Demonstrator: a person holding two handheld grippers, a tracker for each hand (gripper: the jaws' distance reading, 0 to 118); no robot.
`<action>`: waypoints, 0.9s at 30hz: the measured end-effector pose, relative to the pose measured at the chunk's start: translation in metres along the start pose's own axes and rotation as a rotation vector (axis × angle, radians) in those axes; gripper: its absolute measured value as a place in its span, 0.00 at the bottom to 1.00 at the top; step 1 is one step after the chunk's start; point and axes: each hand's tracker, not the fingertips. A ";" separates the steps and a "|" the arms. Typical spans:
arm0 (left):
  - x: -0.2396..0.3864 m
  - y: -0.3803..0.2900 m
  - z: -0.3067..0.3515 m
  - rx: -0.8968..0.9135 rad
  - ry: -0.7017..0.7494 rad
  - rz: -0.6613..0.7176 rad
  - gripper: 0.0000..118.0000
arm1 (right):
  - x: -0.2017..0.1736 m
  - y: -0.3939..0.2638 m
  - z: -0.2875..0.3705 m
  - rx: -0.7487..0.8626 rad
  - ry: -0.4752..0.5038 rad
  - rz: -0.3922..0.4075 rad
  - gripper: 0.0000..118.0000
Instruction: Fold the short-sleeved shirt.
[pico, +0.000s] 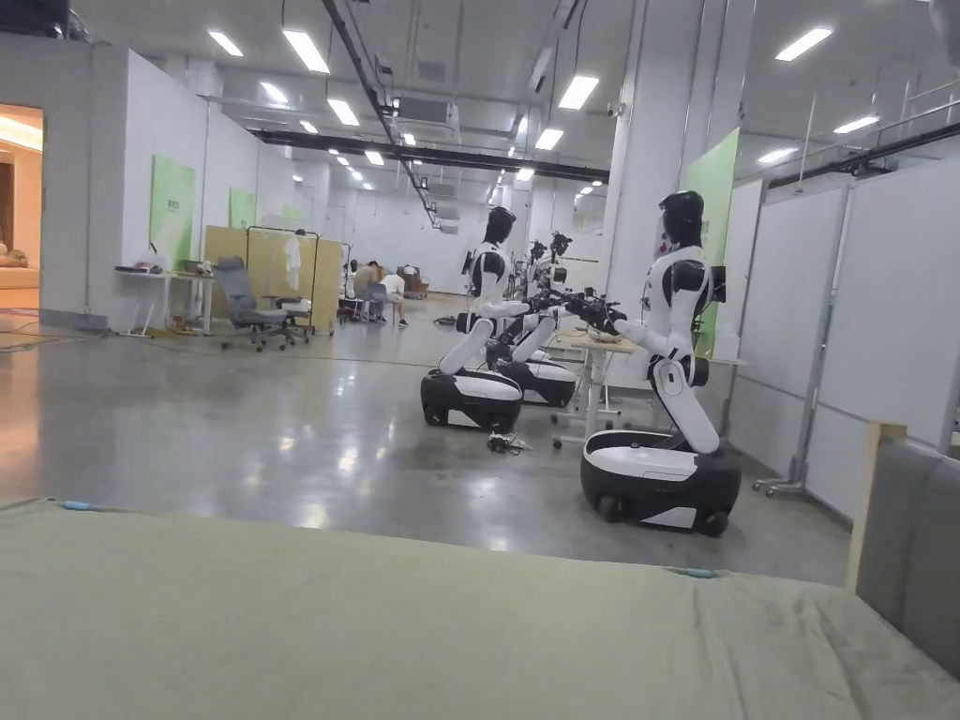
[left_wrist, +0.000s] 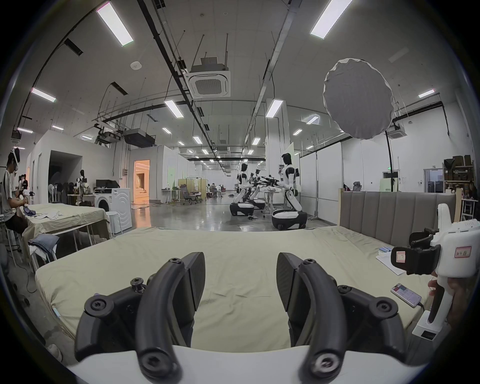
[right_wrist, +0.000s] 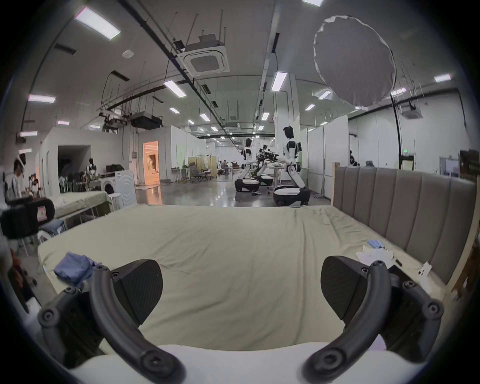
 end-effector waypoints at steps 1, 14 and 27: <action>0.000 0.000 0.000 -0.002 0.001 -0.001 0.48 | 0.000 0.000 0.000 0.004 0.008 -0.023 1.00; -0.004 -0.003 0.001 -0.012 -0.023 0.039 0.48 | 0.007 0.017 -0.002 -0.077 0.190 -0.380 1.00; -0.001 0.000 -0.001 -0.015 -0.056 0.045 0.48 | -0.003 0.035 0.009 -0.106 0.202 -0.367 1.00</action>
